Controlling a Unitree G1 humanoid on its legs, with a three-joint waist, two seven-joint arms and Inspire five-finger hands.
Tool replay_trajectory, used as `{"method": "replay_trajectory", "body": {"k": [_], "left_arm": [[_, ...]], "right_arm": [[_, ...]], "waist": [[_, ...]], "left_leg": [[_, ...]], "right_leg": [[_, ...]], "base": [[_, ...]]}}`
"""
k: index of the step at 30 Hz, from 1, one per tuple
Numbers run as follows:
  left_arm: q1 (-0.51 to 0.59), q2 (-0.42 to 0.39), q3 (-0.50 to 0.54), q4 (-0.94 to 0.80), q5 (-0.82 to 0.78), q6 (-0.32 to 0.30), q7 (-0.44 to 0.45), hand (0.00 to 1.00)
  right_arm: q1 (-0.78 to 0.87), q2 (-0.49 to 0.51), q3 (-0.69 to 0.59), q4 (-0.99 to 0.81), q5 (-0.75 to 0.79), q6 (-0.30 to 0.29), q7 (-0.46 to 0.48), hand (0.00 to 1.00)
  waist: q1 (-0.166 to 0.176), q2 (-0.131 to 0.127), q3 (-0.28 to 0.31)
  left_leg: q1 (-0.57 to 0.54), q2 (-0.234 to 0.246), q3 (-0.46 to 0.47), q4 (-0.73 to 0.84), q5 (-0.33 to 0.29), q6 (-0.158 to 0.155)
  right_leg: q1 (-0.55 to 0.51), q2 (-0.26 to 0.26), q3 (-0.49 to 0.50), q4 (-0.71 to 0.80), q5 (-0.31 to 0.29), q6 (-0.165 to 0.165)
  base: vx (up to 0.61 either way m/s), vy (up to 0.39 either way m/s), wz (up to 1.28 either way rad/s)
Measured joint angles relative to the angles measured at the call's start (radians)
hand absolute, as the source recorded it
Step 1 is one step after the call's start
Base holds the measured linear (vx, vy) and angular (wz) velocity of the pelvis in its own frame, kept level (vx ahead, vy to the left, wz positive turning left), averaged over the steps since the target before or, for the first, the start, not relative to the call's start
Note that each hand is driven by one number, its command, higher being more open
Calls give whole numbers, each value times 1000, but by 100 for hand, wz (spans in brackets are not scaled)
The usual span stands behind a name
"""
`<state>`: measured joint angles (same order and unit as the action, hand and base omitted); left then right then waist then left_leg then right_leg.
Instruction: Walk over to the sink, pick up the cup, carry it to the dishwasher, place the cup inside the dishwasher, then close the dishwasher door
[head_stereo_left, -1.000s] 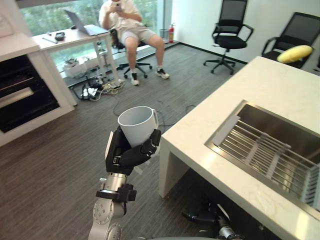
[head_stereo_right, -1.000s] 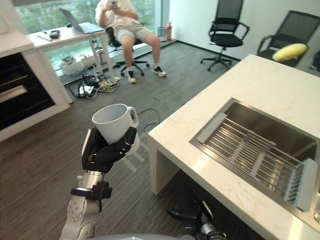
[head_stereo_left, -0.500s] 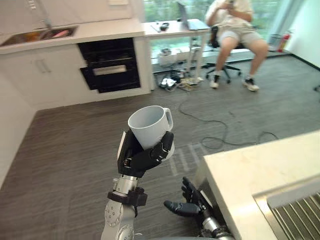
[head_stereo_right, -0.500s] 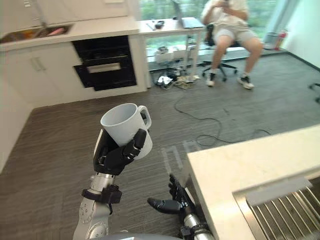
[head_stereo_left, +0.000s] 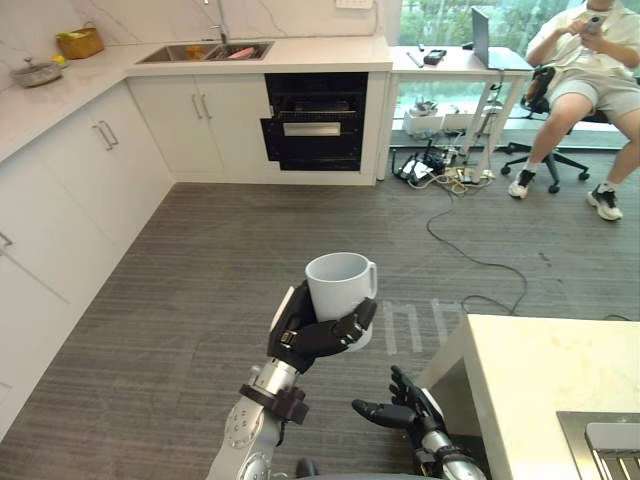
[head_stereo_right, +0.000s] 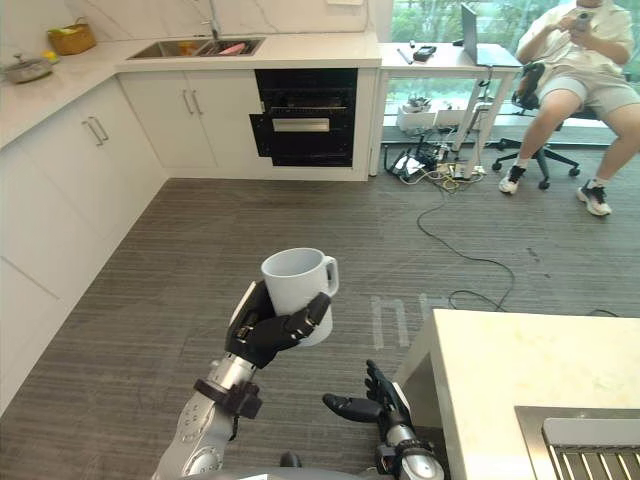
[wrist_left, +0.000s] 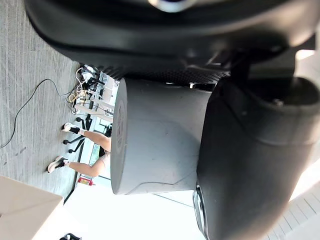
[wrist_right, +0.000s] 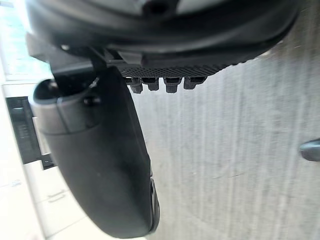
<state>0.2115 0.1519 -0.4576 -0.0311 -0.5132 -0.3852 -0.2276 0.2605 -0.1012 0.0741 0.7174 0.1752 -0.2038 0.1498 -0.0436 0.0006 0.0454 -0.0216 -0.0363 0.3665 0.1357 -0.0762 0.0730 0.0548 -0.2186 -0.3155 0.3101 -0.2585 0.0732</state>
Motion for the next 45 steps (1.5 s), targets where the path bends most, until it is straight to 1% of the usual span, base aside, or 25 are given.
{"method": "replay_trajectory", "body": {"k": [1,2,3,4,5,6,7,8,9,10,11,13,14,15,17,18,22,24,28,31,34,37,41,44,45], "left_arm": [[0,0,-5,0,2,2,4,0],[-8,-2,-9,11,3,2,2,0],[-12,-2,-10,20,3,2,3,0],[-14,2,-7,37,3,2,6,0],[-12,9,-2,48,3,2,10,0],[-9,15,-2,49,3,2,11,0],[-1,26,5,49,2,2,11,0],[14,31,22,49,1,2,10,0],[22,32,29,49,-3,2,10,0],[24,32,29,49,-6,2,10,0],[36,26,28,43,-16,2,4,0],[36,25,26,34,-17,2,-9,0],[36,23,19,33,-18,2,-19,0],[36,21,15,33,-18,2,-23,0],[36,22,18,33,-19,2,-31,0],[37,34,42,39,-18,2,-33,0],[37,34,43,39,-18,2,-33,0],[38,30,59,46,-18,2,-32,0],[36,-5,87,106,-16,3,6,0],[37,-32,134,165,-16,9,64,0],[47,-49,206,182,-5,9,144,0],[64,-50,248,167,-2,9,189,0],[114,-46,276,102,-2,7,199,0],[132,-60,274,46,-2,6,197,0],[132,-60,274,27,-2,6,196,0]], "right_arm": [[14,0,3,-7,0,2,0,100],[27,0,12,-8,0,3,0,100],[30,0,16,-6,0,5,0,100],[28,2,18,-10,0,5,3,100],[25,10,23,-11,-2,2,2,100],[23,14,25,-11,-2,1,2,100],[17,22,33,-11,-2,1,3,100],[12,30,45,-14,-2,0,3,100],[12,35,53,-17,-2,-5,4,100],[12,35,53,-18,-2,-7,5,100],[9,36,54,-19,-2,-8,7,100],[2,36,53,-19,-2,-8,5,100],[2,34,52,-19,-2,-8,3,100],[0,32,50,-19,-3,-8,0,100],[-7,27,49,-17,-3,-8,-7,100],[-57,21,38,41,-20,-8,-36,100],[-54,22,38,41,-20,-7,-36,100],[-53,30,38,41,-19,-7,-35,100],[-49,44,11,38,-5,-8,-28,100],[-46,46,6,38,17,-7,-14,100],[-47,44,-1,37,29,-6,16,100],[-38,37,-5,32,29,-3,39,100],[-8,35,-4,-29,29,-2,48,100],[-4,29,-5,-60,28,-2,51,100],[-4,27,-5,-67,28,-2,52,100]], "waist": [[-2,-2,-1],[-4,-1,-2],[-4,-1,-2],[-4,0,-2],[-3,1,-3],[0,1,-3],[6,-7,-7],[8,-12,-7],[7,-16,-7],[7,-19,-9],[14,-15,-9],[18,-12,-7],[19,-9,-10],[18,-10,-9],[15,-10,-9],[-4,21,26],[-5,21,26],[-3,22,26],[-20,23,24],[-20,23,24],[-6,25,26],[2,27,27],[5,33,31],[15,33,32],[20,30,33]], "left_leg": [[9,-6,-11,-22,12,6],[34,-26,-35,-81,43,18],[48,-31,-51,-110,54,29],[69,-31,-80,-153,82,32],[76,-26,-109,-176,99,19],[80,-26,-116,-186,104,14],[92,-26,-122,-208,110,13],[110,-29,-115,-228,116,5],[114,-32,-108,-228,116,5],[116,-33,-108,-228,115,6],[121,-29,-93,-229,110,2],[116,-17,-61,-229,107,-4],[115,-14,-57,-229,113,-14],[116,-13,-58,-229,112,-17],[116,-12,-58,-229,116,-15],[113,48,-79,-231,155,-60],[115,50,-75,-230,153,-62],[115,56,-66,-230,151,-66],[112,55,-90,-230,151,-67],[109,52,-110,-225,150,-68],[103,49,-125,-224,148,-70],[107,42,-139,-224,148,-70],[116,27,-154,-224,146,-65],[106,9,-156,-204,122,-51],[89,-1,-157,-174,103,-38]], "right_leg": [[0,15,36,-3,-2,-23],[-2,26,80,12,23,-22],[-11,29,98,34,30,-30],[-37,47,146,74,29,-48],[-36,76,193,47,24,-48],[-34,88,205,26,25,-48],[-30,98,214,-19,32,-41],[-20,105,220,-59,50,-42],[-15,107,230,-71,73,-39],[-11,105,233,-73,77,-33],[1,108,232,-94,83,-21],[4,114,234,-114,96,-13],[7,117,233,-119,98,-12],[10,119,232,-124,98,-13],[17,122,232,-137,98,-13],[48,184,201,-203,132,-62],[45,187,208,-210,134,-63],[49,194,221,-233,147,-68],[73,194,189,-273,158,-69],[84,193,168,-285,158,-68],[85,190,141,-276,155,-65],[89,182,127,-253,139,-55],[78,162,119,-197,106,-49],[40,133,116,-121,63,-42],[22,115,112,-82,43,-37]], "base": [[0,68,49],[-12,44,50],[-2,49,69],[2,31,73],[1,9,68],[3,-24,56],[8,-54,35],[14,-65,31],[23,-64,19],[47,-58,8],[60,-62,-4],[65,-61,-8],[97,-72,-2],[106,-73,-1],[113,-64,0],[68,-36,0],[0,0,-3],[3,-10,-19],[17,-28,15],[45,-26,19],[52,-30,15],[26,-2,18],[-13,21,11],[-51,47,6],[-37,53,16]]}}
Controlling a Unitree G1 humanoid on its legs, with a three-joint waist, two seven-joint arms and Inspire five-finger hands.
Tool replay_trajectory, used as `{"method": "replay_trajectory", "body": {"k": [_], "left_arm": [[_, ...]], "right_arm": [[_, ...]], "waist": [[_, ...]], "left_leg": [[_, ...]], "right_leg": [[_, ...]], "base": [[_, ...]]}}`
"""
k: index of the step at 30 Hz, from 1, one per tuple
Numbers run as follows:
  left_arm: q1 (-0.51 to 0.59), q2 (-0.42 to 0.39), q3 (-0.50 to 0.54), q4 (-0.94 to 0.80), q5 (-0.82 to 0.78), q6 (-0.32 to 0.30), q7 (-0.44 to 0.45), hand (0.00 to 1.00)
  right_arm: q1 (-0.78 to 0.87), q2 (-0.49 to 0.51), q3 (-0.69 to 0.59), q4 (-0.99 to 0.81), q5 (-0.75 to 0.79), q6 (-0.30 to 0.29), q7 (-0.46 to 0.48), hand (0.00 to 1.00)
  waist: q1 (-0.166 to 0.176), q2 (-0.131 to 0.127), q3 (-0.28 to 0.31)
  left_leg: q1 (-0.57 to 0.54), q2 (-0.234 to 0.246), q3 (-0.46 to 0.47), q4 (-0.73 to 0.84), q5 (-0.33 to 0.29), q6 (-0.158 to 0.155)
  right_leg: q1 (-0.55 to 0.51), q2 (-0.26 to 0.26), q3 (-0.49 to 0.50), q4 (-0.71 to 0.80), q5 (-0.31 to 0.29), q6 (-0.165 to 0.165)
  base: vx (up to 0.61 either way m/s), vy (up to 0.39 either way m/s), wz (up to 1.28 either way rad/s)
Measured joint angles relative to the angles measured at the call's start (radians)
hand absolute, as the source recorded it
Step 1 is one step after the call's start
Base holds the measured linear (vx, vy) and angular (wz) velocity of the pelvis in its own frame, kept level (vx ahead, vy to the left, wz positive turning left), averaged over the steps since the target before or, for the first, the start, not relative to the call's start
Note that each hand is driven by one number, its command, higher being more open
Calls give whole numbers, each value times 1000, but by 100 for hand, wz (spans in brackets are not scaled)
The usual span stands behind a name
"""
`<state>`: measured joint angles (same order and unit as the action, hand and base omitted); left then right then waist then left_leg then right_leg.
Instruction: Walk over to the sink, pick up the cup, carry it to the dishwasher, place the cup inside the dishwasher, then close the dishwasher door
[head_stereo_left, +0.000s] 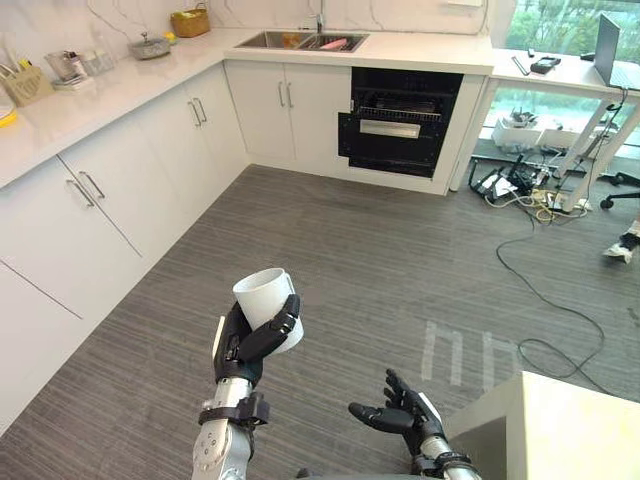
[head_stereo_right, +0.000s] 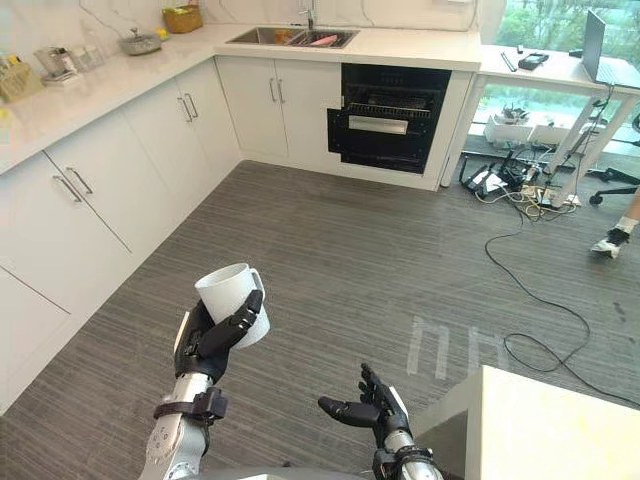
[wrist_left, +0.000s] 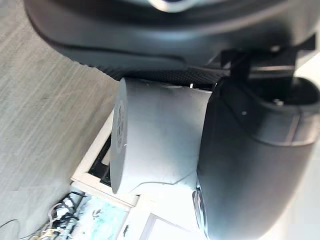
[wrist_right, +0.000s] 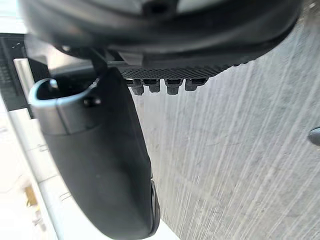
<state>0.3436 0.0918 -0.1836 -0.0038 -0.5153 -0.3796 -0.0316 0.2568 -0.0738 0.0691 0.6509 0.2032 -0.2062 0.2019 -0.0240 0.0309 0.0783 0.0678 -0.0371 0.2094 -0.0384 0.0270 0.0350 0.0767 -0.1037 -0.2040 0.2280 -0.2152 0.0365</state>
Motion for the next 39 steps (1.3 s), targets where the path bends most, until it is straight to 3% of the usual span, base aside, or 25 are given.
{"method": "replay_trajectory", "body": {"k": [3,4,6,8,10,13,16,18,20,21,23,24,25,26,27,28,29,32,34,35,36,37,38,39], "left_arm": [[0,-6,1,-57,0,0,-6,0],[-1,-18,5,-74,0,0,-12,0],[0,-20,10,-87,-2,-8,-15,0],[0,-14,8,-78,-9,-9,-17,0],[0,-9,6,-77,-18,-13,-20,0],[-1,13,-21,-69,-25,-15,-29,0],[-2,31,-52,-35,-25,-15,-62,0],[3,35,-85,0,-26,-15,-93,0],[10,34,-109,16,-35,-15,-103,0],[29,26,-128,18,-44,-15,-111,0],[49,5,-141,17,-45,-17,-126,0],[54,-14,-149,17,-44,-17,-126,0],[54,-21,-158,11,-43,-20,-127,0],[50,-27,-163,11,-42,-22,-129,0],[47,-33,-170,9,-43,-23,-131,0],[47,-32,-170,9,-43,-23,-136,0],[47,-31,-169,9,-43,-23,-138,0],[38,-31,-166,9,-44,-24,-144,0],[29,-29,-165,9,-43,-20,-144,0],[27,-30,-162,3,-43,-19,-143,0],[27,-29,-150,-9,-43,-17,-142,0],[26,-27,-142,-10,-43,-17,-142,0],[19,-22,-124,-11,-43,-15,-140,0],[8,-20,-101,-11,-43,-14,-137,0]], "right_arm": [[5,-11,-1,-16,-1,5,0,100],[4,-21,-1,-27,-1,6,-1,100],[12,-22,7,-52,-2,6,-2,100],[24,-18,25,-62,-2,5,-4,100],[39,-13,36,-87,-3,3,-1,100],[45,-4,34,-104,-1,-4,13,100],[63,-3,25,-123,1,-8,24,100],[106,-9,23,-151,1,-13,38,100],[124,-11,24,-169,1,-13,39,100],[131,-19,29,-181,1,-9,39,100],[133,-26,36,-211,1,-1,39,100],[139,-37,45,-249,1,1,40,100],[145,-42,55,-296,1,1,40,100],[149,-44,54,-316,2,-1,39,100],[149,-42,54,-328,3,-1,35,100],[147,-38,58,-328,13,-1,33,100],[147,-39,59,-328,17,-1,32,100],[133,-57,57,-305,44,-1,23,100],[132,-69,54,-270,50,-1,13,100],[127,-80,54,-237,50,-2,12,100],[123,-81,54,-202,49,-4,11,100],[124,-82,54,-185,49,-4,11,100],[117,-74,56,-158,48,-4,9,100],[121,-67,61,-158,48,-6,11,100]], "waist": [[-3,-17,12],[5,-8,21],[11,-11,26],[5,-12,30],[5,-15,33],[-5,-38,54],[-22,-49,53],[-21,-55,46],[-25,-46,28],[-31,-16,11],[-39,-5,5],[-38,6,6],[-33,4,14],[-28,11,18],[-21,19,18],[-16,12,14],[-14,9,11],[18,0,12],[30,-16,20],[40,-15,19],[50,-17,18],[57,-23,11],[54,-38,3],[50,-60,-2]], "left_leg": [[-46,-36,-27,112,-67,24],[-52,-41,-30,142,-88,39],[-41,-54,-42,158,-106,55],[-14,-56,-73,160,-117,66],[-5,-52,-95,159,-126,71],[12,-42,-136,165,-154,70],[36,-36,-173,196,-208,59],[60,-40,-203,272,-301,48],[80,-27,-226,304,-358,28],[103,8,-227,337,-379,-16],[44,39,-194,537,-362,-61],[-3,64,-167,694,-301,-92],[-71,103,-119,878,-223,-87],[-102,140,-89,967,-220,-80],[-157,201,-50,1085,-248,-68],[-212,230,-22,1109,-283,-55],[-241,235,-11,1090,-302,-52],[-351,209,39,810,-337,-65],[-389,159,40,591,-281,-75],[-401,145,35,445,-201,-96],[-400,140,33,384,-72,-111],[-393,132,36,395,-19,-82],[-401,116,46,473,-56,-9],[-410,98,57,549,-128,23]], "right_leg": [[-11,-61,-41,100,-51,36],[-50,-88,-58,216,-54,41],[-140,-135,-69,440,-30,22],[-195,-136,-30,554,-24,13],[-245,-119,-24,551,-69,14],[-344,-67,-22,413,-66,21],[-390,-36,-6,246,18,29],[-392,-37,0,203,71,-37],[-381,-28,-1,233,124,-57],[-357,-3,-26,254,101,-65],[-309,11,-42,262,59,-71],[-263,27,-42,244,46,-73],[-195,47,-27,196,14,-82],[-163,62,-26,179,5,-82],[-105,86,-18,147,-23,-99],[-56,87,-12,121,-44,-95],[-36,83,-8,108,-51,-92],[26,28,37,65,-82,-56],[80,-23,43,33,-94,-32],[117,-39,54,5,-97,-31],[147,-47,85,-2,-110,-9],[157,-59,102,3,-117,2],[160,-92,126,50,-120,7],[134,-127,147,147,-115,25]], "base": [[-6,83,37],[23,100,32],[55,102,21],[141,61,35],[148,36,33],[190,-22,36],[238,-60,41],[490,-157,38],[478,-151,33],[741,-182,28],[676,-156,8],[570,-120,-14],[677,-140,-14],[522,-75,-20],[461,-45,-19],[423,-28,-20],[387,15,-27],[434,126,-37],[477,199,-14],[535,273,-31],[546,302,-40],[573,353,-36],[702,446,-16],[715,448,-5]]}}
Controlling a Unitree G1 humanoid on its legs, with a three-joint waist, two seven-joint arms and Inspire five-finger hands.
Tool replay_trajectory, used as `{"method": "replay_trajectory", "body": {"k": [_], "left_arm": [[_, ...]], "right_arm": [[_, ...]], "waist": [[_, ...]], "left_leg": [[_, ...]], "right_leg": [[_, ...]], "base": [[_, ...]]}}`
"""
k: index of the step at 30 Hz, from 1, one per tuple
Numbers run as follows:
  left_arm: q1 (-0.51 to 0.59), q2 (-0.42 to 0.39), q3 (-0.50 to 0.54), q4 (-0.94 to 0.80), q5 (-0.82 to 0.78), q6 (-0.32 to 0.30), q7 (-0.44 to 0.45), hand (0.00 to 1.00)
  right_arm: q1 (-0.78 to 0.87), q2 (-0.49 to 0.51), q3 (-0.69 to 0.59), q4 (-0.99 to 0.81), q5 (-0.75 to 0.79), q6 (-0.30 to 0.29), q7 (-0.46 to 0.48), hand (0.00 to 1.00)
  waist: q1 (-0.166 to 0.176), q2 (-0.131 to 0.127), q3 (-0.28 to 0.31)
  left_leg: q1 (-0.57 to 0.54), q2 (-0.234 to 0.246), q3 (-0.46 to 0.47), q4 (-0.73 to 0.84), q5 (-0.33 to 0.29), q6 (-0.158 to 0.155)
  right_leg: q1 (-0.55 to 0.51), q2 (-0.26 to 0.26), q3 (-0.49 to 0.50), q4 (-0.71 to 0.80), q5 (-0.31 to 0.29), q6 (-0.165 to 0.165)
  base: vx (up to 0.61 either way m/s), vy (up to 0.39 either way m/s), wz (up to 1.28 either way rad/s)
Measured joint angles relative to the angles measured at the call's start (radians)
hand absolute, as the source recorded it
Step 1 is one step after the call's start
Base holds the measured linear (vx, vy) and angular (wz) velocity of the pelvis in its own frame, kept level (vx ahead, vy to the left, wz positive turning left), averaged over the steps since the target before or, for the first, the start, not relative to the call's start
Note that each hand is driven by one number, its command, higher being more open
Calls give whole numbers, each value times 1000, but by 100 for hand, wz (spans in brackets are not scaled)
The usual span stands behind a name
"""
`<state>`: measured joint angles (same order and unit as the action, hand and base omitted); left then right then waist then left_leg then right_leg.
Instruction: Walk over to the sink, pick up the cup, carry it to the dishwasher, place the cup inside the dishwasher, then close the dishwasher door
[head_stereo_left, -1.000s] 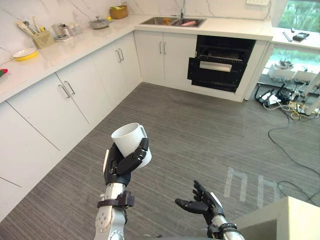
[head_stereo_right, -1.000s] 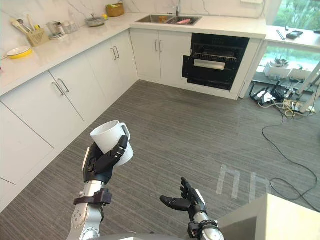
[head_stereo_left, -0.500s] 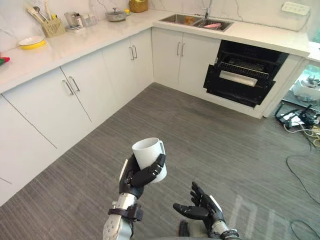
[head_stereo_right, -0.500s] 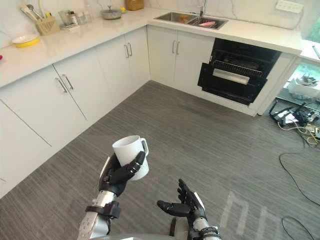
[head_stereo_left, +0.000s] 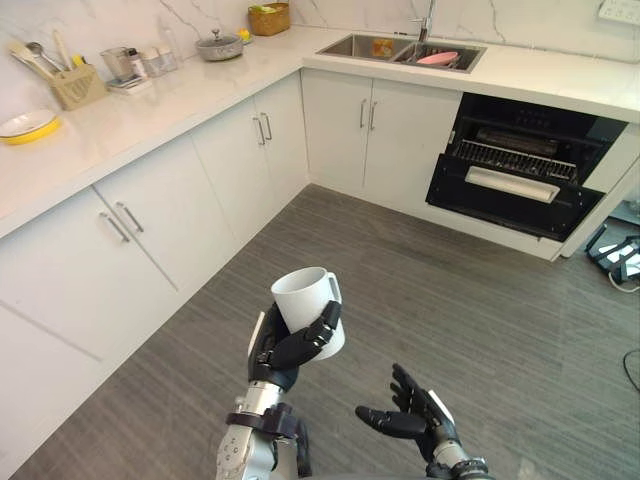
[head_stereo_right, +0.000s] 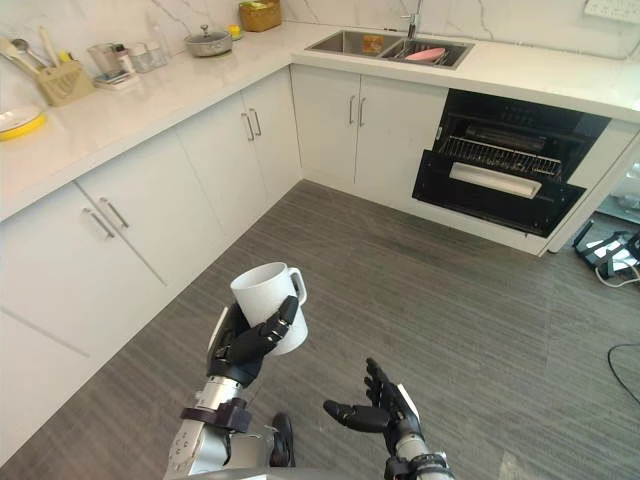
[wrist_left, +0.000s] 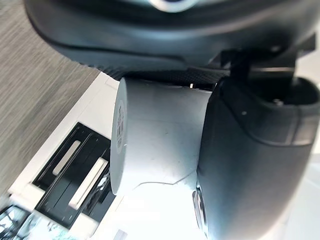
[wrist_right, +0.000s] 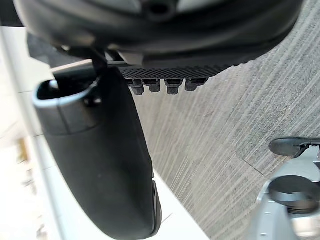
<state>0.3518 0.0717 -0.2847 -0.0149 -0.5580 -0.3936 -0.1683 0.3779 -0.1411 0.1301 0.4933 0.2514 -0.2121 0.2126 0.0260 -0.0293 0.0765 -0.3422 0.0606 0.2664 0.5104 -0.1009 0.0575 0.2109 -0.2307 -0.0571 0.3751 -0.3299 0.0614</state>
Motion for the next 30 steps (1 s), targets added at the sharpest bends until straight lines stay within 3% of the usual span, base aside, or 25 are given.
{"method": "replay_trajectory", "body": {"k": [1,2,4,5,6,7,9,11,12,13,14,15,16,17,18,20,21,22,23,24,25,27,28,29,30], "left_arm": [[-4,3,6,0,0,0,4,0],[-6,14,19,-9,-1,3,13,0],[-6,27,24,-12,-1,7,18,0],[-2,33,25,-12,0,19,20,0],[6,32,22,-12,1,20,20,0],[9,31,20,-13,1,20,20,0],[1,37,15,-30,2,13,18,0],[-31,50,10,-33,1,9,18,0],[-45,56,8,-32,0,9,18,0],[-52,64,1,-31,0,9,18,0],[-52,67,-3,-31,0,9,17,0],[-44,68,-11,-28,0,9,15,0],[-28,67,-25,-25,1,9,11,0],[-23,63,-36,-19,3,9,11,0],[-7,49,-48,-3,5,10,10,0],[-2,43,-65,-2,7,9,11,0],[-4,30,-86,-5,9,8,11,0],[-4,23,-95,-7,9,8,11,0],[-3,12,-107,-11,11,8,11,0],[-5,6,-118,-17,13,8,11,0],[-8,0,-127,-31,29,8,9,0],[-13,-2,-136,-32,29,8,1,0],[-14,-3,-136,-33,27,9,-7,0],[-14,-3,-135,-38,20,9,-15,0],[-14,-4,-135,-40,18,9,-16,0]], "right_arm": [[3,3,1,0,-1,-1,0,100],[5,16,2,-1,-6,-2,-3,100],[4,28,2,1,-7,-2,-4,100],[-1,33,3,3,-7,-2,-4,100],[-1,34,5,4,-10,-3,-2,100],[2,34,5,3,-10,-6,-2,100],[11,38,6,-5,-11,-32,-2,100],[25,37,5,-16,-15,-47,1,100],[28,36,2,-14,-18,-48,2,100],[31,37,-3,-13,-17,-48,3,100],[33,38,-5,-14,-17,-49,3,100],[35,39,-6,-15,-17,-49,5,100],[44,37,-7,-18,-18,-50,9,100],[46,33,-9,-19,-18,-50,8,100],[27,19,-14,-27,-19,-48,8,100],[10,18,-15,-71,-18,-45,8,100],[11,17,-15,-122,-18,-44,7,100],[17,16,-14,-147,-18,-43,7,100],[28,15,-5,-198,-18,-41,4,100],[29,16,3,-223,-18,-39,0,100],[24,20,7,-251,-16,-37,-18,100],[20,18,12,-259,-11,-37,-34,100],[20,14,15,-260,-5,-36,-43,100],[19,11,15,-258,2,-29,-56,100],[19,10,15,-257,3,-28,-59,100]], "waist": [[0,-14,-2],[3,-50,-8],[3,-63,-7],[-3,-57,-4],[-9,-32,0],[-12,-20,-5],[-27,0,-12],[-52,2,-8],[-68,3,-6],[-79,2,-5],[-81,0,-5],[-84,-16,-4],[-98,-27,-14],[-102,-23,-18],[-90,21,-17],[-92,44,1],[-90,63,11],[-88,70,15],[-77,72,24],[-71,81,20],[-66,78,20],[-55,67,16],[-41,65,14],[-22,62,12],[-18,61,12]], "left_leg": [[3,-11,9,30,-34,14],[43,-45,37,91,-129,40],[97,-68,46,91,-173,53],[179,-84,45,55,-199,55],[271,-91,42,-19,-201,53],[313,-91,38,-63,-197,48],[438,-93,33,-222,-162,27],[502,-90,7,-303,-149,15],[535,-87,-9,-333,-155,4],[575,-88,-23,-362,-165,-14],[597,-92,-31,-372,-174,-27],[644,-109,-45,-379,-194,-53],[682,-115,-65,-366,-235,-68],[703,-106,-71,-363,-252,-75],[708,-63,-63,-309,-261,-84],[628,-4,-60,-63,-250,-101],[558,54,-61,138,-188,-118],[530,81,-60,228,-133,-117],[475,137,-55,400,-13,-117],[425,175,-54,497,-11,-119],[334,206,-50,582,-67,-105],[240,203,-26,539,-145,-84],[207,194,-7,466,-178,-81],[170,158,-4,279,-198,-83],[165,150,-8,231,-197,-84]], "right_leg": [[-17,-18,10,62,7,14],[-88,-78,39,289,71,89],[-141,-111,44,448,152,106],[-198,-124,17,606,145,88],[-250,-109,-28,693,108,59],[-279,-93,-56,705,91,47],[-410,-22,-136,625,34,21],[-508,33,-204,412,29,0],[-551,67,-221,236,78,-3],[-575,97,-216,51,176,1],[-580,109,-216,-26,230,1],[-580,107,-208,-105,333,-9],[-580,101,-183,-71,430,-110],[-586,103,-176,-29,465,-119],[-586,127,-194,38,388,-125],[-552,151,-204,62,318,-127],[-511,183,-212,67,282,-128],[-489,201,-212,68,264,-132],[-435,240,-197,57,222,-153],[-402,264,-187,48,200,-162],[-348,288,-169,22,173,-172],[-290,290,-135,-24,161,-180],[-259,288,-107,-54,161,-181],[-219,278,-62,-95,156,-174],[-213,275,-54,-101,154,-171]], "base": [[815,503,-6],[588,342,-11],[505,267,-14],[508,233,-15],[482,220,-13],[448,202,-12],[460,172,2],[421,72,32],[446,4,40],[460,-10,36],[505,-42,38],[557,-85,57],[581,-104,68],[691,-163,44],[645,-209,9],[547,-219,-6],[374,-157,-7],[484,-168,-31],[486,-133,-44],[586,-119,-59],[471,-72,-46],[442,-26,-50],[508,11,-79],[419,43,-68],[426,85,-72]]}}
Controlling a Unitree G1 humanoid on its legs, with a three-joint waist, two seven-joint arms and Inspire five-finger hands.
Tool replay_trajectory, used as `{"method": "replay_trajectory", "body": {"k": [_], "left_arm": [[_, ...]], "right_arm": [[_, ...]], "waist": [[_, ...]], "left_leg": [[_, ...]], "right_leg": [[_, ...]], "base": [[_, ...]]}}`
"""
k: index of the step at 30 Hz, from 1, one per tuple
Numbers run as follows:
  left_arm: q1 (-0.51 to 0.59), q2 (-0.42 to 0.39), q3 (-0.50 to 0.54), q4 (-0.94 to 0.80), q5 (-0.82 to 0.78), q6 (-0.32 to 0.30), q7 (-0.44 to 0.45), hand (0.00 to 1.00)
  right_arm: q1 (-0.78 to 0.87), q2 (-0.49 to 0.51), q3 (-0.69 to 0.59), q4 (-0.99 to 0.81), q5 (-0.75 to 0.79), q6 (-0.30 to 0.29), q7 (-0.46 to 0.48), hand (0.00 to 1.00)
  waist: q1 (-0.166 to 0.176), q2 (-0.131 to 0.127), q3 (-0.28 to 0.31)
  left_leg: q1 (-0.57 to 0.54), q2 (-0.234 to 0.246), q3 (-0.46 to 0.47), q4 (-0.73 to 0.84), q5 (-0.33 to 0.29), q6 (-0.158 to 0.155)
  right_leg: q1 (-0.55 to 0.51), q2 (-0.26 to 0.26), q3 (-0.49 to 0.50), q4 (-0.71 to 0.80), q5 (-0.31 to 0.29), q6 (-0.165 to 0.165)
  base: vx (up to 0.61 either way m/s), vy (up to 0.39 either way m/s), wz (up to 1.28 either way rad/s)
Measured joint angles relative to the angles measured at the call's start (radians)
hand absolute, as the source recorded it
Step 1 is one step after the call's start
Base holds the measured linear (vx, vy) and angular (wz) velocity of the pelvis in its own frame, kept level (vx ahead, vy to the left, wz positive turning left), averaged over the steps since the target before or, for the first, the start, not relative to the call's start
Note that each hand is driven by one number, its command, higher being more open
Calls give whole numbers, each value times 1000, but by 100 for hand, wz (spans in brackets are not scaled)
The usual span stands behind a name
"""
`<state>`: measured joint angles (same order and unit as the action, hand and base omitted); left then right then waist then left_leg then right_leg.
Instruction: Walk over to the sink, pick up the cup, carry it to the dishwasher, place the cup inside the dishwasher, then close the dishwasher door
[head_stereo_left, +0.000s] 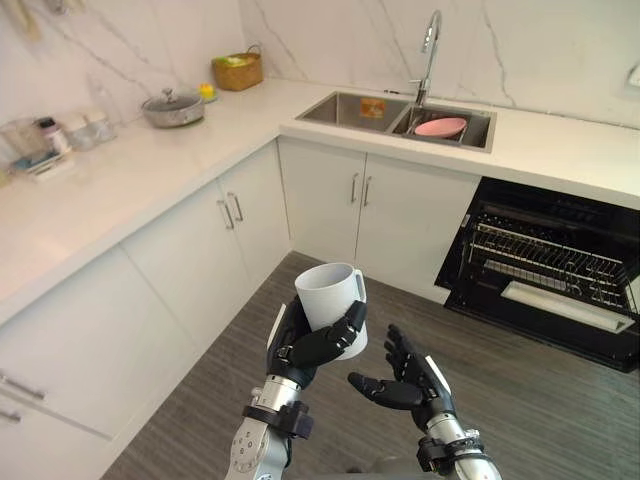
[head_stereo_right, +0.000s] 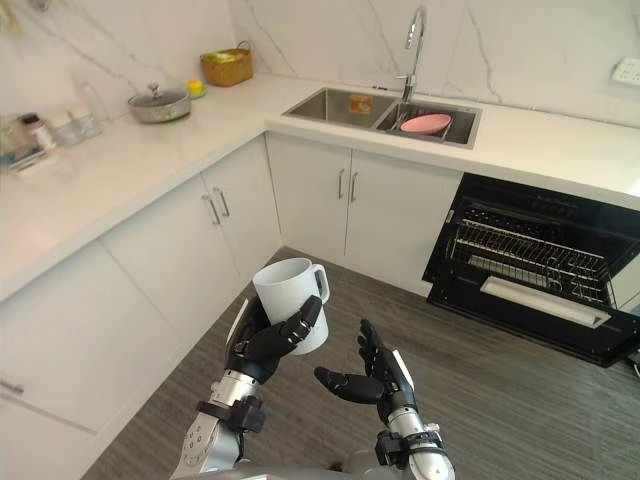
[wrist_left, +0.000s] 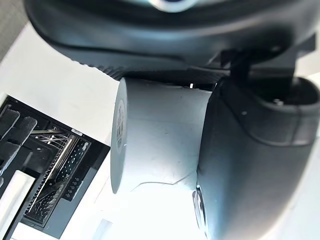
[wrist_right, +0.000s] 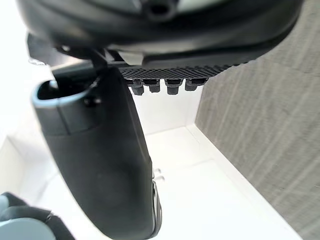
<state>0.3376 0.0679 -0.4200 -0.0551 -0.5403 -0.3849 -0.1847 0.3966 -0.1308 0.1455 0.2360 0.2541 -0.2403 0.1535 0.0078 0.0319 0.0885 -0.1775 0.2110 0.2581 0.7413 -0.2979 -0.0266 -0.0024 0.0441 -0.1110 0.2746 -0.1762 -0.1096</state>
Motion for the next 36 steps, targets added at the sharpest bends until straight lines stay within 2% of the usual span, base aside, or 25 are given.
{"method": "replay_trajectory", "body": {"k": [2,3,5,6,7,9,10,11,12,13,14,15,17,20,21,22,23,24,26,29,30,31,33,35,36], "left_arm": [[0,-3,0,-17,-13,1,-3,0],[0,-4,1,-27,-19,3,-2,0],[-1,-2,5,-31,-19,7,2,0],[-2,7,8,-30,-19,9,8,0],[-7,12,19,-28,-19,16,12,0],[-17,11,49,-29,-18,21,25,0],[-20,11,58,-23,-18,22,30,0],[-18,10,57,-25,-18,21,30,0],[-17,30,70,-18,-19,21,34,0],[-15,38,88,-15,-18,25,38,0],[-11,38,96,-14,-18,26,43,0],[-9,38,102,-14,-18,26,55,0],[-9,38,109,-23,-18,7,57,0],[-15,43,133,-29,-19,-5,57,0],[-15,45,141,-29,-19,-5,57,0],[-14,48,143,-30,-19,-5,58,0],[-10,59,151,-27,-19,-9,57,0],[-9,38,154,9,-19,-6,59,0],[-20,22,133,36,-19,-6,58,0],[-29,22,76,64,-18,-6,55,0],[-28,22,56,66,-11,-7,55,0],[-27,18,38,65,6,-13,56,0],[-29,11,28,62,27,-16,55,0],[-29,9,30,60,28,-17,55,0],[-28,9,37,59,27,-17,55,0]], "right_arm": [[-9,-2,2,20,1,0,-10,100],[-21,-4,5,47,1,0,-14,100],[-35,-9,15,91,-1,0,-18,100],[-38,-7,20,122,-3,0,-16,100],[-39,8,24,149,-3,0,-12,100],[-40,21,30,160,-2,0,1,100],[-31,20,28,161,0,-1,4,100],[-29,11,24,161,0,-4,7,100],[-37,26,20,196,-1,-3,8,100],[-41,31,21,211,-1,-3,12,100],[-43,31,20,218,-2,-3,16,100],[-42,31,20,230,-3,-3,19,100],[-46,30,24,228,-8,-4,28,100],[-73,31,27,224,-12,-6,43,100],[-78,30,27,218,-12,-8,48,100],[-76,30,27,211,-12,-10,50,100],[-70,29,30,197,-12,-21,62,100],[-84,7,24,204,-12,-22,66,100],[-101,-1,-3,194,-12,-22,56,100],[-99,-11,-11,195,-12,-13,34,100],[-94,-13,-11,180,-12,-13,24,100],[-85,-13,-11,149,-12,-13,14,100],[-79,-17,-11,91,-12,-21,-4,100],[-78,-18,-13,45,-11,-48,-8,100],[-78,-19,-12,16,-11,-66,-6,100]], "waist": [[6,-7,-2],[8,-11,-3],[22,-13,-6],[28,-30,-20],[12,-52,-43],[5,-78,-28],[4,-87,-34],[3,-79,-38],[3,-119,-52],[2,-132,-52],[2,-126,-48],[-5,-104,-43],[-8,-79,-37],[-33,-68,-26],[-39,-71,-25],[-39,-82,-26],[-42,-124,-27],[-42,-85,-31],[-62,-39,-8],[-55,-24,20],[-48,-22,34],[-36,-11,32],[-28,-3,29],[-21,-4,26],[-15,-6,25]], "left_leg": [[-28,-59,-42,-260,30,-20],[-41,-88,-79,-394,87,-30],[-33,-104,-98,-478,224,-46],[-5,-123,-92,-471,291,15],[-9,-132,-67,-412,278,66],[-61,-116,-34,-209,196,62],[-29,-129,-31,-256,172,45],[-5,-128,-20,-296,140,77],[40,-163,22,-300,107,92],[104,-181,52,-327,82,106],[143,-184,60,-348,74,110],[219,-177,67,-403,71,113],[308,-154,89,-488,78,101],[402,-127,117,-570,80,81],[431,-127,131,-581,66,46],[442,-145,138,-581,56,29],[476,-187,136,-576,38,2],[486,-154,126,-552,13,-17],[459,-116,106,-477,-4,-26],[388,-31,88,-217,18,-32],[327,20,54,-23,77,-36],[253,59,20,143,77,-50],[157,85,3,240,47,-47],[92,66,3,176,5,-49],[68,35,-4,75,-9,-47]], "right_leg": [[30,-20,51,-11,-27,17],[50,-31,87,-11,-49,32],[87,-42,158,-7,-85,73],[106,-61,206,8,-119,95],[108,-87,227,24,-124,109],[120,-94,248,88,-107,136],[93,-110,227,211,-122,162],[60,-112,207,301,-127,177],[-19,-167,187,491,-109,224],[-76,-224,141,639,-54,243],[-96,-249,98,693,-59,232],[-119,-272,16,742,-80,197],[-182,-265,-64,728,-103,183],[-270,-239,-203,518,-115,175],[-294,-225,-266,397,-74,145],[-293,-219,-285,314,7,109],[-296,-225,-290,226,121,-26],[-285,-197,-278,226,83,-4],[-262,-148,-278,181,74,2],[-187,-81,-270,106,52,9],[-131,-46,-252,64,51,6],[-94,-13,-234,32,42,-8],[-56,19,-201,-10,41,-9],[-33,27,-161,-41,41,-9],[-25,26,-123,-50,41,-11]], "base": [[410,127,-59],[476,199,-89],[497,254,-111],[695,372,-89],[596,315,-73],[528,296,-53],[446,310,-60],[301,224,-59],[348,178,-62],[380,149,-62],[391,130,-49],[355,119,-38],[339,104,-37],[335,3,-24],[417,-49,-25],[463,-88,-43],[437,-120,-72],[422,-141,-66],[292,-134,-35],[219,-133,-29],[178,-88,-54],[179,-71,-62],[158,-24,-70],[166,13,-79],[194,49,-92]]}}
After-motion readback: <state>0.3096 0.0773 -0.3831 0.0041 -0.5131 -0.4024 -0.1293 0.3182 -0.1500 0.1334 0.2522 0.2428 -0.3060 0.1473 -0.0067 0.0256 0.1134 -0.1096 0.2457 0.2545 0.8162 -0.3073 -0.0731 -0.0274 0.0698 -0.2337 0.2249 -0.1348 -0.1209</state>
